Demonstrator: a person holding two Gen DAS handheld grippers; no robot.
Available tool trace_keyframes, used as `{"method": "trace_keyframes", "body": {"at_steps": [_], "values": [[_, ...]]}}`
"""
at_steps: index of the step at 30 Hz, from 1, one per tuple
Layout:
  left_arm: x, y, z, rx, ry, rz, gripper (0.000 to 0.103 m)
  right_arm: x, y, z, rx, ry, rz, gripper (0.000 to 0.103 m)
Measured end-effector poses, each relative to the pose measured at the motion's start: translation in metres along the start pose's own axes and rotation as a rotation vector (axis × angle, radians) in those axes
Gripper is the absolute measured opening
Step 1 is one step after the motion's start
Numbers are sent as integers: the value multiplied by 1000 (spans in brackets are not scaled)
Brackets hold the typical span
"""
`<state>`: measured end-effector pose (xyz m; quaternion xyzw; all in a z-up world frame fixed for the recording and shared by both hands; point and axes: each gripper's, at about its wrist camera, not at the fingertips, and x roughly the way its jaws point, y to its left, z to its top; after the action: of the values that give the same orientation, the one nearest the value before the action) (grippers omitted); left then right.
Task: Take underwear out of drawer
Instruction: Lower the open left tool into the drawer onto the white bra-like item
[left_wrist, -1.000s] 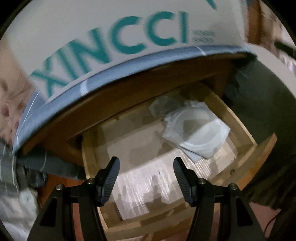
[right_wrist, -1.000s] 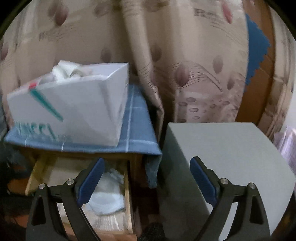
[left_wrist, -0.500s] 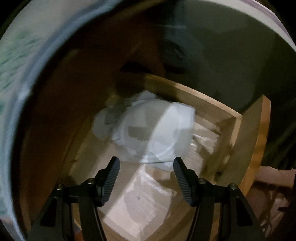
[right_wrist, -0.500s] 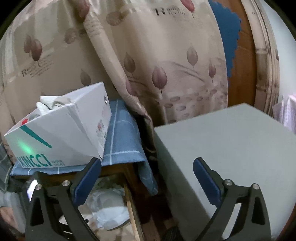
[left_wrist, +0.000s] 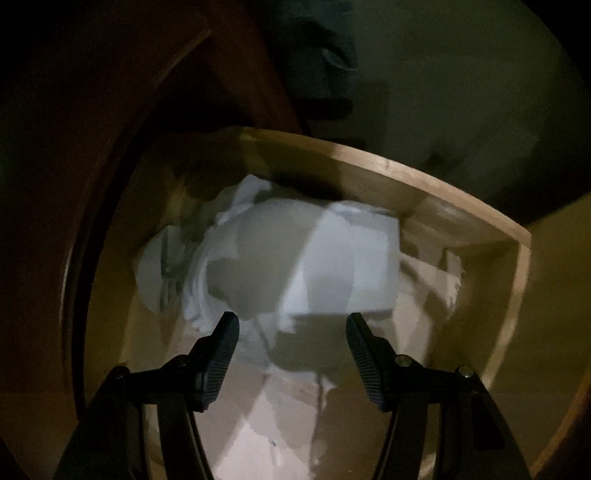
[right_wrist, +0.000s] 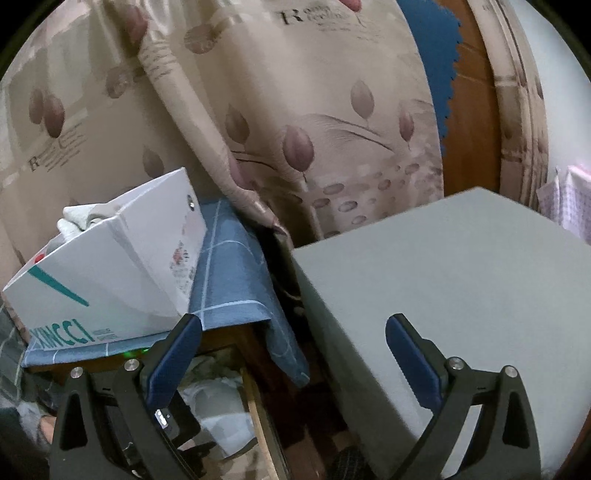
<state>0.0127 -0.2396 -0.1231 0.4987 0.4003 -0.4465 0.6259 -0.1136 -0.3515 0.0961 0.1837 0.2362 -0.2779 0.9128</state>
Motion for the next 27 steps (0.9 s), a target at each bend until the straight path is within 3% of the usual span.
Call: {"method": "trace_keyframes", "body": {"at_steps": [7,12,21,27], "values": [[10,6,11,-18,-35,-23,62,1,6,-2,-28,3,5,99],[14,13,16,-36,-62,-63,71,0,16,-3,-69,-5,29,99],[28,11,22,-16,-81,-72,82,6,18,-4,-65,21,43,99],[38,12,24,-18,-89,-84,97,11,24,-5,-84,43,52,99]]}}
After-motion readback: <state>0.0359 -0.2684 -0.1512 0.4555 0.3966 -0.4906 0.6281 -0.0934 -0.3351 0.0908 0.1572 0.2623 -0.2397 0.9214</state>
